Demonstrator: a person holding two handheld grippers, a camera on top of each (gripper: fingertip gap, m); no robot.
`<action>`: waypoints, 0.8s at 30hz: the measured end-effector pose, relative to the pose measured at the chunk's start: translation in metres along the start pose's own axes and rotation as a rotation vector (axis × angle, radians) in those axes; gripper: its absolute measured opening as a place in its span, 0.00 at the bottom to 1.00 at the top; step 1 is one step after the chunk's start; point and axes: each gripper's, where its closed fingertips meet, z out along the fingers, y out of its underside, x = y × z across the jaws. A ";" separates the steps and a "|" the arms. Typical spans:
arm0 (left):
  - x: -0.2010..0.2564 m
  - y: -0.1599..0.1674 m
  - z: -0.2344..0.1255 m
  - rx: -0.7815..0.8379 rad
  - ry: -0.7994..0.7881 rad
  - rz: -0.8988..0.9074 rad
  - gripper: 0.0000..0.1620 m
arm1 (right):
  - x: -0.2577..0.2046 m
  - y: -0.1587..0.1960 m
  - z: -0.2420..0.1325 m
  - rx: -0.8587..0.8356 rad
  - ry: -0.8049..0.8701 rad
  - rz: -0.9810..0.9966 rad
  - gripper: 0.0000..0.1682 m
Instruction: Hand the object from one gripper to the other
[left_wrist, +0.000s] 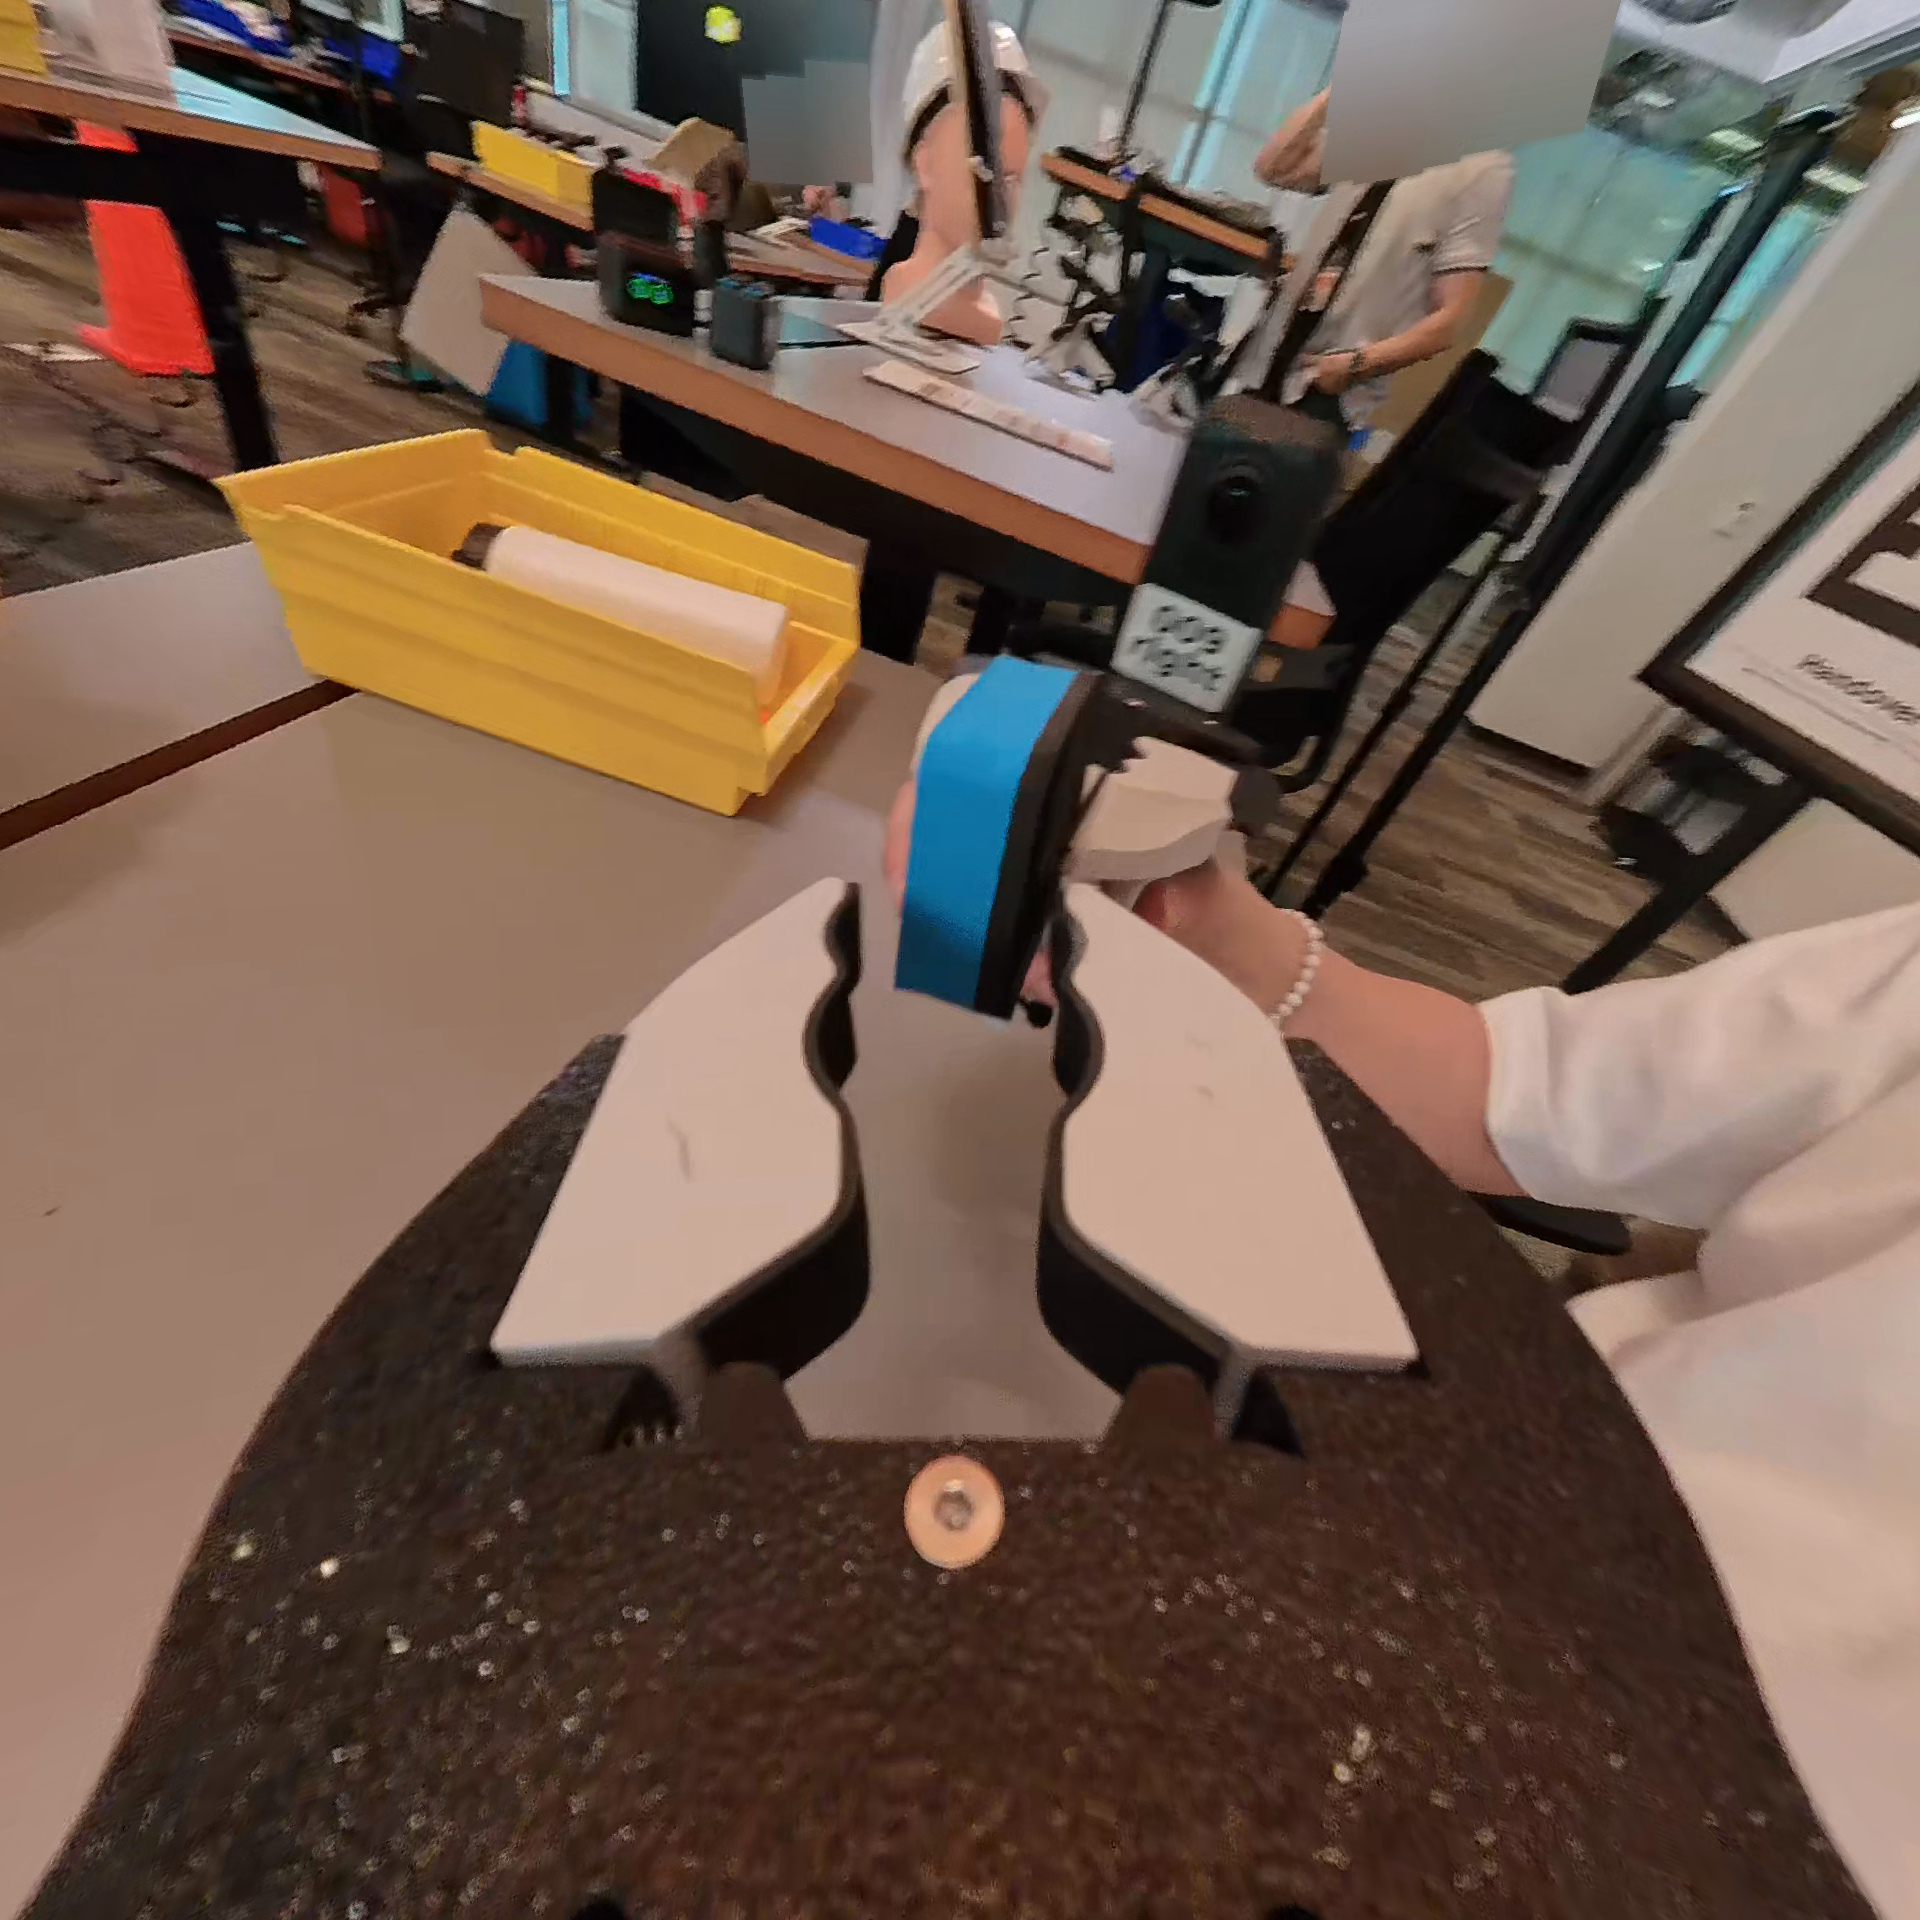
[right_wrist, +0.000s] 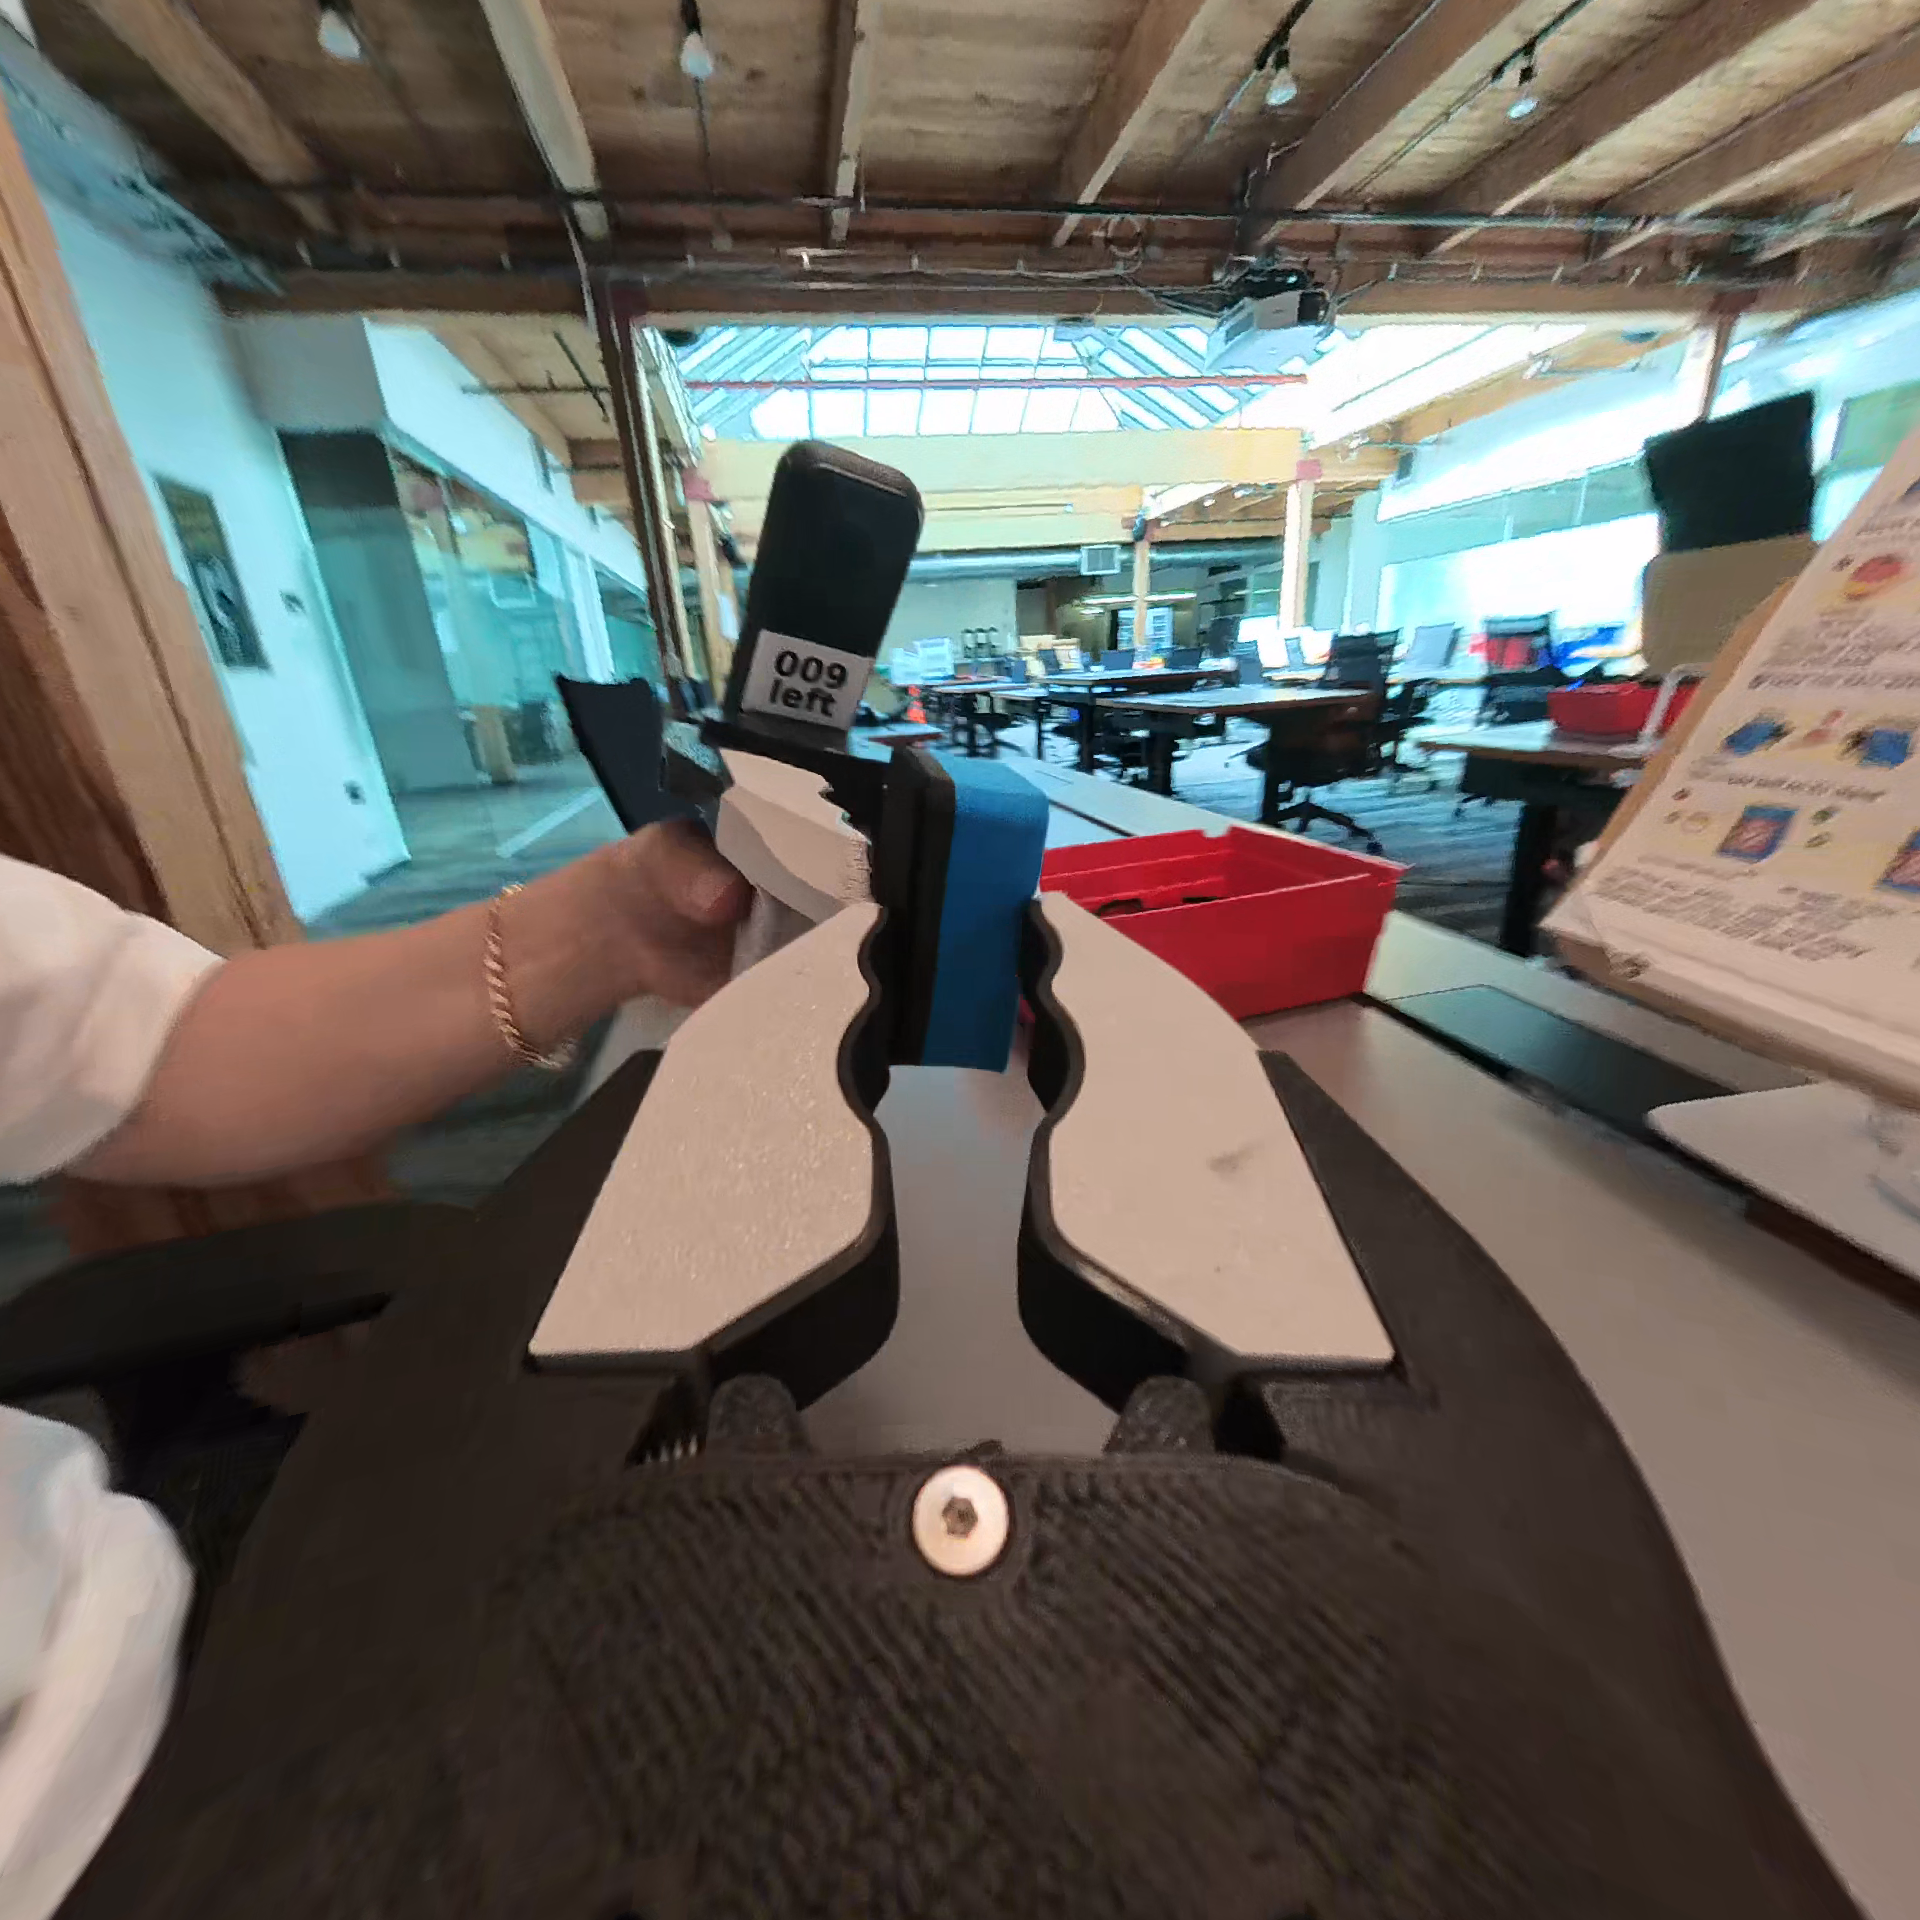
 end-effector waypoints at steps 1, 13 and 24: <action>-0.004 0.000 -0.002 -0.006 -0.037 -0.001 0.28 | 0.001 -0.002 -0.003 -0.006 0.025 -0.072 0.13; 0.006 0.012 -0.005 -0.130 0.237 -0.577 0.51 | -0.015 -0.005 -0.015 -0.065 0.138 -0.910 0.13; 0.032 0.015 0.004 -0.147 0.414 -0.590 0.36 | -0.026 0.014 -0.005 -0.089 0.048 -0.898 0.13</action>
